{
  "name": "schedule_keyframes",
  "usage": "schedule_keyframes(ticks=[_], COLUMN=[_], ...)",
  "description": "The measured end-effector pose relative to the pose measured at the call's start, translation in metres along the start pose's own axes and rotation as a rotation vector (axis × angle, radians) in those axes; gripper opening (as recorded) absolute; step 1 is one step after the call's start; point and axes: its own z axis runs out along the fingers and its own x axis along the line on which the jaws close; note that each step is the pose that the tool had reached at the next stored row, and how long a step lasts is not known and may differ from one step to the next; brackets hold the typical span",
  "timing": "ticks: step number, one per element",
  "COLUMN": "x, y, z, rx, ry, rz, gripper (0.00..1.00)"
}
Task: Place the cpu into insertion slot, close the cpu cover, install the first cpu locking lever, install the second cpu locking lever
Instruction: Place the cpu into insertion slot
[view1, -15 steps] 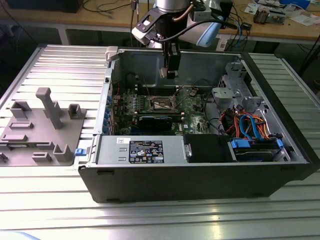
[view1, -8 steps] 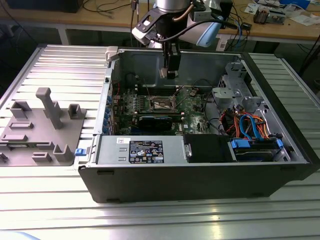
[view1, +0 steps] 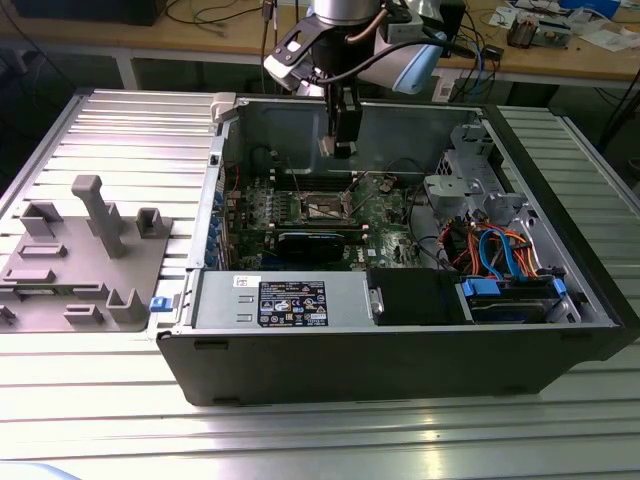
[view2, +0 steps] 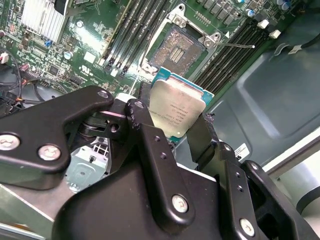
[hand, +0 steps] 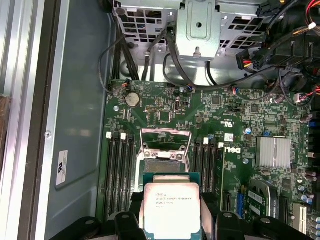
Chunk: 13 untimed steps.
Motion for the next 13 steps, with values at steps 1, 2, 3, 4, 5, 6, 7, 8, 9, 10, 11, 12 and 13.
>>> schedule_keyframes(ticks=[1,2,3,4,5,6,7,8,9,10,11,12,13], x=[0.0000,0.0000,0.0000,0.0000,0.0000,0.0000,0.0000,0.0000,0.0001,0.0003,0.0005,0.0008,0.0009], y=[0.0000,0.0000,-0.0001,-0.0002,-0.0003,-0.0004,-0.0004,-0.0002,0.0001,0.0003,0.0005,0.0006,0.0006], z=[0.0004,0.0013,0.0038,0.0050,0.0060,0.0075,0.0084,0.0093,0.0107,0.0118,0.0126,0.0134,0.0141], rx=[0.0001,0.0001,0.0001,0.0002,0.0003,0.0004,0.0004,0.0005,0.0005,0.0005,0.0005,0.0004,0.0005], ry=[-0.0004,-0.0008,-0.0019,-0.0029,-0.0038,-0.0048,-0.0053,-0.0055,-0.0058,-0.0058,-0.0061,-0.0061,-0.0062], rz=[0.000,0.001,0.017,0.030,0.042,0.056,0.063,0.066,0.069,0.070,0.070,0.070,0.070], gripper=[0.54,0.54,0.54,0.54,0.54,0.54,0.54,0.54,0.54,0.54,0.54,0.54,0.54])
